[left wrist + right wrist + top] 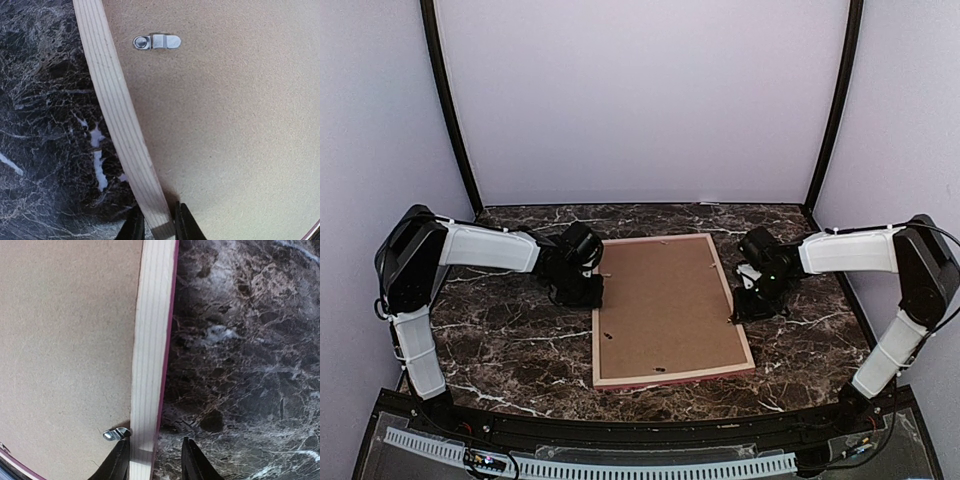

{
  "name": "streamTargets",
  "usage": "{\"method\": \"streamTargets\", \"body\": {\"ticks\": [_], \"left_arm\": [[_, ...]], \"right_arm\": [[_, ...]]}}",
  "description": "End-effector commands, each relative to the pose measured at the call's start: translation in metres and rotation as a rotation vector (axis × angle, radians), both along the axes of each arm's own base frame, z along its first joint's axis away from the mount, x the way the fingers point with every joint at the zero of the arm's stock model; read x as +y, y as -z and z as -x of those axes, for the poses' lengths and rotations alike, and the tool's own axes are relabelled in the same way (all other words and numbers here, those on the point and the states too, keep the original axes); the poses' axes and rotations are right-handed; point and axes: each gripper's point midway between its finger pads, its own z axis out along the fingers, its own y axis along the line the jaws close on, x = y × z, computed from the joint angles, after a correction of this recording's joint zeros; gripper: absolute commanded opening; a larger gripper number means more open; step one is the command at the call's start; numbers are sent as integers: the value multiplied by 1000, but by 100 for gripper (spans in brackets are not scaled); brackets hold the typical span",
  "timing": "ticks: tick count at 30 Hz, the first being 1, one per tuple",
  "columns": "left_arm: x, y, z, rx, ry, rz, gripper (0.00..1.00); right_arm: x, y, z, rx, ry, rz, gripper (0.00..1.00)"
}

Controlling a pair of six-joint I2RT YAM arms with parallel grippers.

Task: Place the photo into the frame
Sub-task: Press the fastener onto the backboard.

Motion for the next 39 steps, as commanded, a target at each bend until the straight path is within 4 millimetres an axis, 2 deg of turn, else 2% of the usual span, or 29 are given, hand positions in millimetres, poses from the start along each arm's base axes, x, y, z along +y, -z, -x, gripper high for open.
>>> {"method": "streamTargets", "body": {"ticks": [1,12,16,20,27,30,33,39], "left_arm": [[12,14,13,36,78,-86,14],[14,14,12,31,86,-98,11],[13,15,12,34,85,-97,11],[14,12,13,36,74,-96,11],[14,9,12,34,62,-90,12],[14,8,12,35,61,-89,12],[13,7,11,34,59,-87,12],[12,6,9,36,56,-87,12]], "right_arm": [[4,-12,-36,-139,18,19,37],[6,-14,-43,-157,17,20,42],[11,-24,-57,-202,31,6,46],[20,-38,-87,-270,66,-16,53],[25,-55,-142,-347,106,-27,57],[21,-49,-157,-333,108,-7,57],[19,-40,-163,-308,103,-1,56],[22,-21,-155,-234,78,-13,54]]}}
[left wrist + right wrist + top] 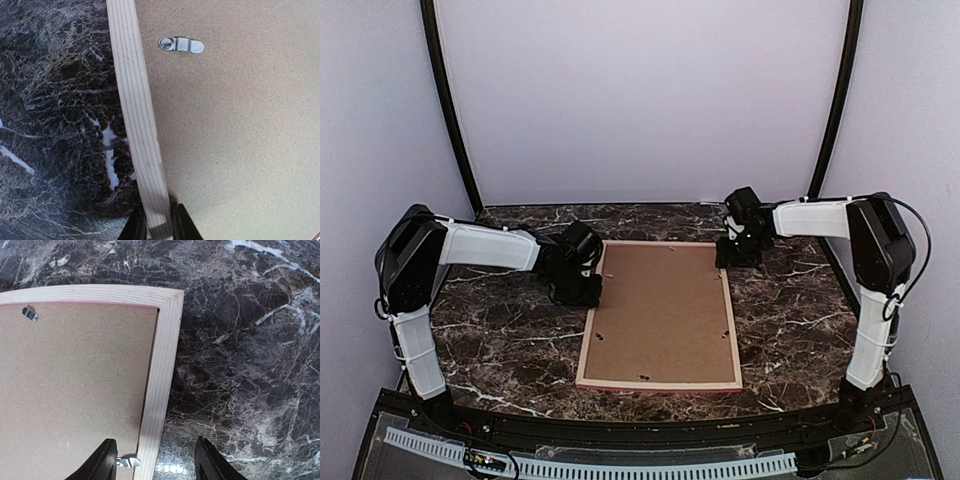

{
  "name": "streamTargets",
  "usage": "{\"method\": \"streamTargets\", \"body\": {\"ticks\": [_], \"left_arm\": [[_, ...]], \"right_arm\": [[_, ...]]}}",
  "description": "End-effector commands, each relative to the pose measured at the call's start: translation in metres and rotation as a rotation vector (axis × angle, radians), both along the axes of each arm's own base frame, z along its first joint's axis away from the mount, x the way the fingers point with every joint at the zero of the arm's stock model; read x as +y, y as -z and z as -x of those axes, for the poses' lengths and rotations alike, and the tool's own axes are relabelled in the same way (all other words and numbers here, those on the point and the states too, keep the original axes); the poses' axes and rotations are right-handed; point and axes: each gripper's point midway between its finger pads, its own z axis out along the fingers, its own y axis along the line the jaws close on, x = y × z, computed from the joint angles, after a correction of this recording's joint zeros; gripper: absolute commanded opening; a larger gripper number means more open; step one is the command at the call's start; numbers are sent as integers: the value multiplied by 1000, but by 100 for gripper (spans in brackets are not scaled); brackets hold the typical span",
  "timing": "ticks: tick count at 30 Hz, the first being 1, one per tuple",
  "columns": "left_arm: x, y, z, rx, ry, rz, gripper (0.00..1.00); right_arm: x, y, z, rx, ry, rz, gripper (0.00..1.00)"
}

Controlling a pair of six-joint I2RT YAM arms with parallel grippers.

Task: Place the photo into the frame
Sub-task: Press the fastener onto the backboard.

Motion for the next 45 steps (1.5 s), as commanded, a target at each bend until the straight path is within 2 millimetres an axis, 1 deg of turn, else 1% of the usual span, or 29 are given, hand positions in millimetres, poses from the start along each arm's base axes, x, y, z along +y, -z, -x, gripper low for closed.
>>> {"method": "streamTargets", "body": {"ticks": [1,10,13,17,24,29,45], "left_arm": [[6,6,10,41,46,-52,12],[6,6,10,47,31,-50,13],[6,7,10,49,28,-50,13],[6,7,10,48,27,-48,13],[6,8,10,51,27,-52,13],[7,8,11,55,28,-54,13],[8,10,13,61,29,-60,13]], "right_arm": [[4,7,8,47,-32,-10,54],[-6,2,33,72,-29,-16,54],[-10,4,39,79,-26,-4,53],[-12,9,42,96,-30,4,52],[-12,17,43,113,-33,11,51],[-11,22,40,117,-33,17,51],[-16,26,18,88,-7,47,51]]}}
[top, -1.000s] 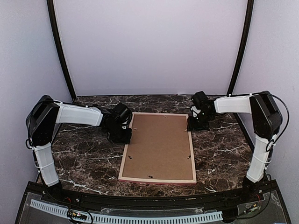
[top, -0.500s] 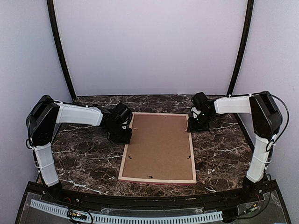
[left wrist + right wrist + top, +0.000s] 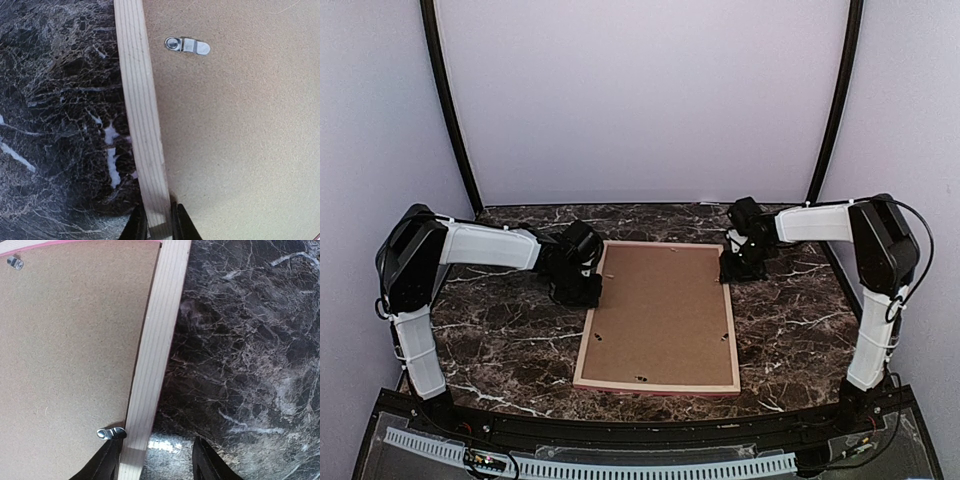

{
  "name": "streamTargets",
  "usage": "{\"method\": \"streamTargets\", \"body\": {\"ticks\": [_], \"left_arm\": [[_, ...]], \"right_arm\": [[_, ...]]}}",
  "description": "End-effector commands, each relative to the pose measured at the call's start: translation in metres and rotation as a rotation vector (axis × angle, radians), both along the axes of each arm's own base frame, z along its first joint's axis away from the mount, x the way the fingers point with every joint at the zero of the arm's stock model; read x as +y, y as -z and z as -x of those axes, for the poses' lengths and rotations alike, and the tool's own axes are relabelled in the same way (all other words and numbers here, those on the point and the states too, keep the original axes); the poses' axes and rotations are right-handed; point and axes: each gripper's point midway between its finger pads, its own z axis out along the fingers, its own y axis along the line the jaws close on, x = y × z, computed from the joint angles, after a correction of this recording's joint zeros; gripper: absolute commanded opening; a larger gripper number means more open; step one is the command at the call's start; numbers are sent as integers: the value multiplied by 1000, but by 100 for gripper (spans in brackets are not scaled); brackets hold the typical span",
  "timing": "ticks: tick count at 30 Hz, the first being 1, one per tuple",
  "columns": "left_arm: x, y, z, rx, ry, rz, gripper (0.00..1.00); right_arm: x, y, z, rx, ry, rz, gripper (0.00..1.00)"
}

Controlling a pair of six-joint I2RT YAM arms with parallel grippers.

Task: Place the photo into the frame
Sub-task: Press the fastener onto the backboard.

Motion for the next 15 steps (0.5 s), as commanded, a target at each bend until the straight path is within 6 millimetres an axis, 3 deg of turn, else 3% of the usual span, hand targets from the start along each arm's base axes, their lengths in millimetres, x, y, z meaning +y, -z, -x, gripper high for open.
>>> {"method": "streamTargets", "body": {"ticks": [1,15], "left_arm": [[8,10,13,48,40,-52,13],[9,13,16,55,40,-55,13]], "right_arm": [[-5,4,-18,-34,21,32,51],[-4,-4,-33,-88,27,35,51]]}}
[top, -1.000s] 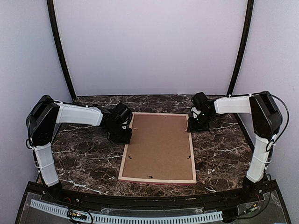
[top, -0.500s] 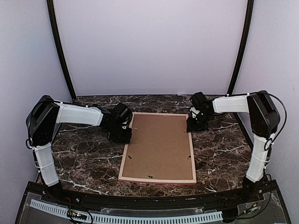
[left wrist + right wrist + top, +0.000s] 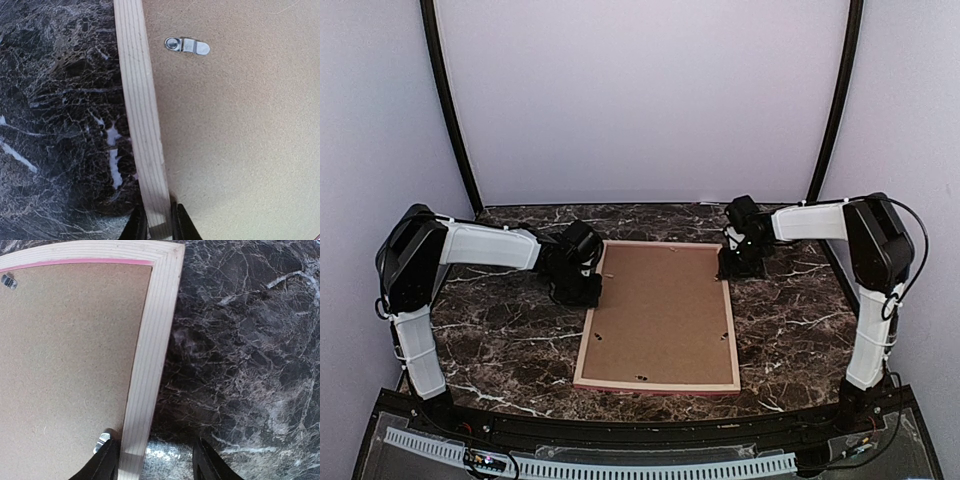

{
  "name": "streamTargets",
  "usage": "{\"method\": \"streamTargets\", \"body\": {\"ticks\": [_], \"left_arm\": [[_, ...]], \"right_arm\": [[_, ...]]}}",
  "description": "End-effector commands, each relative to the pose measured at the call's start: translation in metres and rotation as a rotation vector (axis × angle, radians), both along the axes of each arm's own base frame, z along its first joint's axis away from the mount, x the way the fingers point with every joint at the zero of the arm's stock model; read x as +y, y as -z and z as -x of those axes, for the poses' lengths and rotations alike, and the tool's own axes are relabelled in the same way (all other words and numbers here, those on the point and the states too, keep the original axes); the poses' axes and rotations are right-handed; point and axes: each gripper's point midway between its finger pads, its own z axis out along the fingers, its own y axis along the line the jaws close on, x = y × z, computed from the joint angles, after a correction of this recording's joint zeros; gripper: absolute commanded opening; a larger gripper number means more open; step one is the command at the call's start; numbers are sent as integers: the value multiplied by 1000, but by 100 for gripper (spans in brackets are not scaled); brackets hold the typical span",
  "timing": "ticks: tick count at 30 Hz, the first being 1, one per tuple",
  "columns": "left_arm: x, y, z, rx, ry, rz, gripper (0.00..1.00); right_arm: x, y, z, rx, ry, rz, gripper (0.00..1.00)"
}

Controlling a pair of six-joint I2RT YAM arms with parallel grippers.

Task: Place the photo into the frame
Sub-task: Press the fastener onto the backboard.

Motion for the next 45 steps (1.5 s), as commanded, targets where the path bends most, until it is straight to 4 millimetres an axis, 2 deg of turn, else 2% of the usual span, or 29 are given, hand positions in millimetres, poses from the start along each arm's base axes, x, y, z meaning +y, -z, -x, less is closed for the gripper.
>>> {"method": "streamTargets", "body": {"ticks": [1,5,9,12,16,24,30,33,39,43,45], "left_arm": [[9,13,16,57,44,-53,12],[9,13,16,57,41,-52,13],[9,12,16,57,30,-47,13],[7,11,16,54,22,-40,14],[6,9,14,47,12,-29,15],[2,4,14,31,-11,15,16],[-3,5,17,38,-17,49,17],[-5,4,18,39,-22,66,18],[-9,-1,21,41,-28,104,21],[-12,-13,19,11,-27,128,28],[-13,-19,16,-5,-21,130,36]], "right_arm": [[-4,-5,-20,-59,21,14,52],[-3,-7,-22,-65,19,9,52],[-6,-22,-20,-89,31,-9,53],[-5,-37,-15,-105,31,-39,54],[0,-42,0,-84,18,-101,54],[8,-21,41,14,2,-212,54],[16,-8,64,66,-9,-273,51],[18,-3,71,82,-10,-287,48],[15,5,75,98,-13,-272,34],[13,10,70,100,-28,-237,19],[12,12,67,101,-34,-223,15]]}}
